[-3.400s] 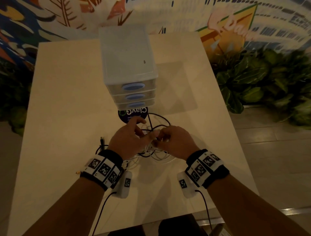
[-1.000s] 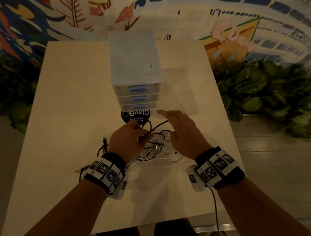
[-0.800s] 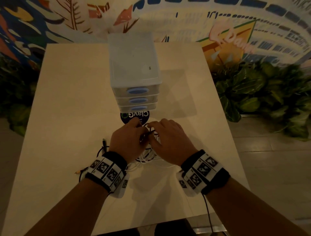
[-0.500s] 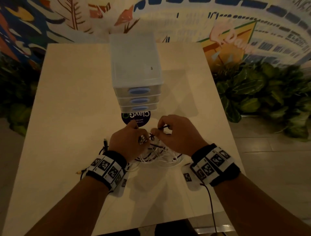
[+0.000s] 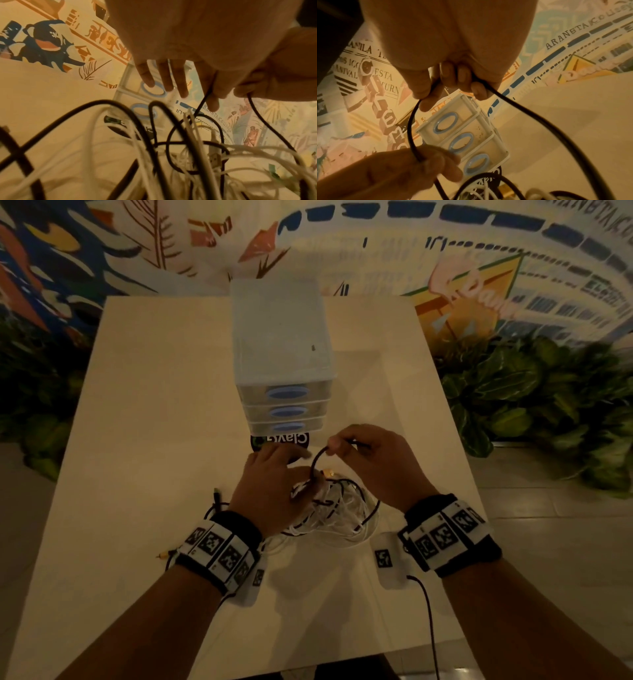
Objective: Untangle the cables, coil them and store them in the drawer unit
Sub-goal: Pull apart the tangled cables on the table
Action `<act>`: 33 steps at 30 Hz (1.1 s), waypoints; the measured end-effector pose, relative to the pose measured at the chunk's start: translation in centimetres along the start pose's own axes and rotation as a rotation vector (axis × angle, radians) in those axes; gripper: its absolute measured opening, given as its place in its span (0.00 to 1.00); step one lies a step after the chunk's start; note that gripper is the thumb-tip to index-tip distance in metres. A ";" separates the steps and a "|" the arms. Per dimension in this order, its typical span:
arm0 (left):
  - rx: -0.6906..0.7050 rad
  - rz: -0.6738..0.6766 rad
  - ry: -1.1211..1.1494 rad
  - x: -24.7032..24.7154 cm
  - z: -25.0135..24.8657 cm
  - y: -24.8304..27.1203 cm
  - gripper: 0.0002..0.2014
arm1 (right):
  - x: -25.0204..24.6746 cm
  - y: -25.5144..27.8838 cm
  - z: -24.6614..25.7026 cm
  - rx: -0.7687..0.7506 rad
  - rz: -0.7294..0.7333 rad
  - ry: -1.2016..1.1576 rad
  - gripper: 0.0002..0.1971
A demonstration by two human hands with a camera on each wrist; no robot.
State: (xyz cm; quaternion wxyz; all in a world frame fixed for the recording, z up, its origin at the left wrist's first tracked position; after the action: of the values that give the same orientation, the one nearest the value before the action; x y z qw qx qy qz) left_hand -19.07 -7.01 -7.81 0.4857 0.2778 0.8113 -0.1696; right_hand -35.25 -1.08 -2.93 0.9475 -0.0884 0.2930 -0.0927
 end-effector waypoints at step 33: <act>-0.104 0.106 0.333 0.6 1.3 0.2 0.20 | 0.7 -2.2 1.6 -0.335 0.269 0.233 0.16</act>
State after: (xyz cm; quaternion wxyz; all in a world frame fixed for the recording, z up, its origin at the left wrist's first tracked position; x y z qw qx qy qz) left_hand -18.26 -7.41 -8.99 0.3668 0.3188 0.8723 -0.0533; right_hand -34.04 -3.18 -1.56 0.8831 -0.1932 0.4209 0.0748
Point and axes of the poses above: each hand's wrist, its own y-axis away from the middle knuckle, its own x-axis out of the palm, z = x × y, the point moved 6 cm from there along -y, towards the middle knuckle, and after that the axes turned 14 degrees about -x, right-handed, at the moved point
